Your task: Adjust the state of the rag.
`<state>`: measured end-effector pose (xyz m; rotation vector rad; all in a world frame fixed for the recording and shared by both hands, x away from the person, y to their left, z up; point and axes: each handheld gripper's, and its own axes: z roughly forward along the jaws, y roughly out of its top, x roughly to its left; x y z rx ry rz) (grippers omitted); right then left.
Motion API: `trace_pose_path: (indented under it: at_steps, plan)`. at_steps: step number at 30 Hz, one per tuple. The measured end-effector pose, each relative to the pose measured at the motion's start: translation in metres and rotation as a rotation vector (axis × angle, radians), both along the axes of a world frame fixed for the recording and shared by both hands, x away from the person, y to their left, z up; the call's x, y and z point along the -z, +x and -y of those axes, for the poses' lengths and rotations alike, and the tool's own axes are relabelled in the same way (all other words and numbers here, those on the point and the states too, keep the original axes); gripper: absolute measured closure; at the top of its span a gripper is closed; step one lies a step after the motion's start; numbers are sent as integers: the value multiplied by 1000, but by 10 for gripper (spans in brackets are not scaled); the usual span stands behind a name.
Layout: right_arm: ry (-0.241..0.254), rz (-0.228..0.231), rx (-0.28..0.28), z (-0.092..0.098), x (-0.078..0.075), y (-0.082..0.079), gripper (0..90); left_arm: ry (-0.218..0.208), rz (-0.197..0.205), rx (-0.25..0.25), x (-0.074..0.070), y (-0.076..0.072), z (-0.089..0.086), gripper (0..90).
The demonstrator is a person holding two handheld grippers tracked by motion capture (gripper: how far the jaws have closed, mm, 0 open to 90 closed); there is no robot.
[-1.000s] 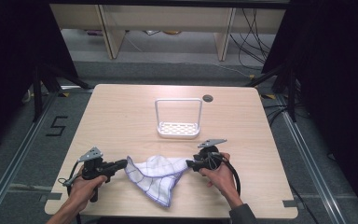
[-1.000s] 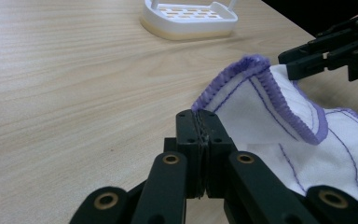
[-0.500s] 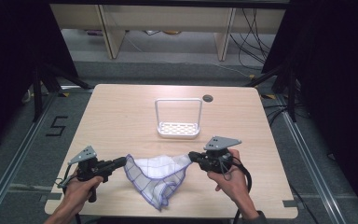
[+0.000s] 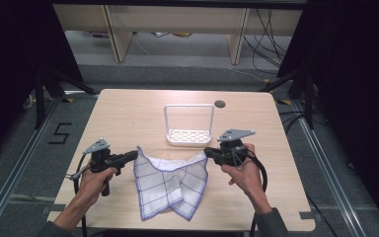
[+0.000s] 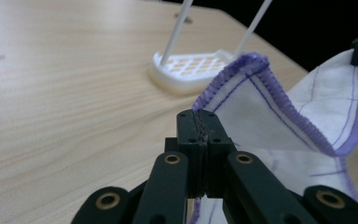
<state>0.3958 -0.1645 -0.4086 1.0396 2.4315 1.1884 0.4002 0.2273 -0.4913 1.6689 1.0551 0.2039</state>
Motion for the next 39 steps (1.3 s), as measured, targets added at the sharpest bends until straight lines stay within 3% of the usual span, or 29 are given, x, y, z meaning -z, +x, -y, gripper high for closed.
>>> trace_pose_path:
  at_steps: [2, 6, 8, 10, 13, 14, 18, 19, 21, 23, 25, 26, 27, 29, 31, 33, 35, 38, 39]
  plan:
    - [-29, -18, 29, -5, 16, 17, 870, 26, -23, -2, 9, 8, 3, 880]
    - [-80, -33, 51, -14, 42, 38, 869, 56, -26, -2, 18, 19, 7, 879]
    - [-94, -62, 70, -16, 49, 43, 869, 71, -29, -4, 21, 22, 9, 878]
    - [-122, -47, 76, -16, 53, 47, 867, 95, -27, 2, 23, 23, 10, 874]
    - [-124, -77, 96, -17, 54, 47, 857, 95, -33, 2, 24, 22, 10, 856]
    - [-134, -50, 96, -19, 57, 48, 845, 99, -35, 3, 24, 22, 10, 828]
    - [-180, -83, 126, -23, 58, 45, 653, 74, -54, -26, 20, 18, 4, 671]
    - [-207, -30, 131, -22, 57, 44, 603, 74, -56, -48, 16, 15, 0, 612]
    - [-193, -4, 144, -18, 51, 38, 549, 75, -46, -61, 10, 10, -7, 552]
    - [-143, 0, 158, -9, 39, 29, 492, 46, -67, -90, 3, 0, -15, 474]
    - [-100, -17, 138, -3, 31, 19, 483, 23, -69, -94, -4, -14, -19, 449]
    - [-76, -25, 117, 1, 27, 11, 473, 22, -68, -85, -6, -20, -20, 438]
    - [-87, 2, 100, 3, 26, 6, 470, 22, -64, -69, -8, -27, -21, 429]
    - [-73, -21, 114, 6, 21, -13, 464, 11, -69, -47, -11, -43, -21, 422]
    - [-66, -12, 65, 8, 23, -30, 462, 16, -62, -26, -11, -57, -19, 420]
    - [-46, -44, 41, 7, 26, -49, 461, 23, -54, -13, -9, -73, -14, 433]
    - [-10, -69, 21, 4, 34, -64, 462, 34, -67, 31, -6, -84, -9, 429]
    - [-34, -91, -20, 0, 40, -79, 461, 69, -70, 54, -1, -94, 1, 429]
    - [-38, -107, -5, -3, 43, -83, 461, 85, -74, 68, 2, -97, 6, 429]
